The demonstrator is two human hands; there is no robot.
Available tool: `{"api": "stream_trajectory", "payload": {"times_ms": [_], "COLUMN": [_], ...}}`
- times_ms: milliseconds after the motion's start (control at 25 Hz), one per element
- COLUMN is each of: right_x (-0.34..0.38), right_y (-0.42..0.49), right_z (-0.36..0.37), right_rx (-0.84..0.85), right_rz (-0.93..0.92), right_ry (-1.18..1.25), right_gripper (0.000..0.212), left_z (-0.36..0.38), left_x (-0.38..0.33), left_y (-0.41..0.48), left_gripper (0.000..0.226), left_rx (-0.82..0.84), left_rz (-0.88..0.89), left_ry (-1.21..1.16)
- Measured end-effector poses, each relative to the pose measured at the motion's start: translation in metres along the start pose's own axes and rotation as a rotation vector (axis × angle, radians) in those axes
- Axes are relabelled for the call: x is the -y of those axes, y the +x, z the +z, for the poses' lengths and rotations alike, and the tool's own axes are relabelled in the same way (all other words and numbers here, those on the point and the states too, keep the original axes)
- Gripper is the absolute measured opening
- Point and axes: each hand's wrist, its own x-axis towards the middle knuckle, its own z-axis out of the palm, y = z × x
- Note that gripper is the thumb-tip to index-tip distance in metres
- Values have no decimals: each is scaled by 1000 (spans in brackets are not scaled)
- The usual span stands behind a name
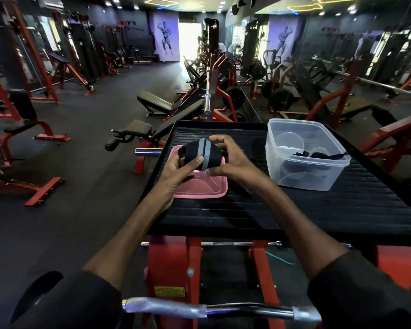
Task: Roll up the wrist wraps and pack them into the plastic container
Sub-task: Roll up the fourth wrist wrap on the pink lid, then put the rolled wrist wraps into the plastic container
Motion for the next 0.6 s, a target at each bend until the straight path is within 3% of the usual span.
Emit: {"api": "stream_trajectory", "payload": {"times_ms": [120,240,360,600], "right_x": [-8,-25,-46,-54], "right_y": [1,-6,-21,-39], "right_z": [-41,-67,-65,-63], "right_rx": [-70,-64,22,-76], "right_rz": [41,245,362,218], "right_ry": [-430,-694,-641,-406], "right_gripper": [93,99,100,83], "left_z": [-7,-17,-19,-18], "left_x": [2,16,28,24], "left_y": [8,18,21,13], "left_gripper": [49,65,74,70], "left_rx": [-51,6,153,215], "left_rz": [37,61,-34,96], "left_ry": [105,393,500,706]}}
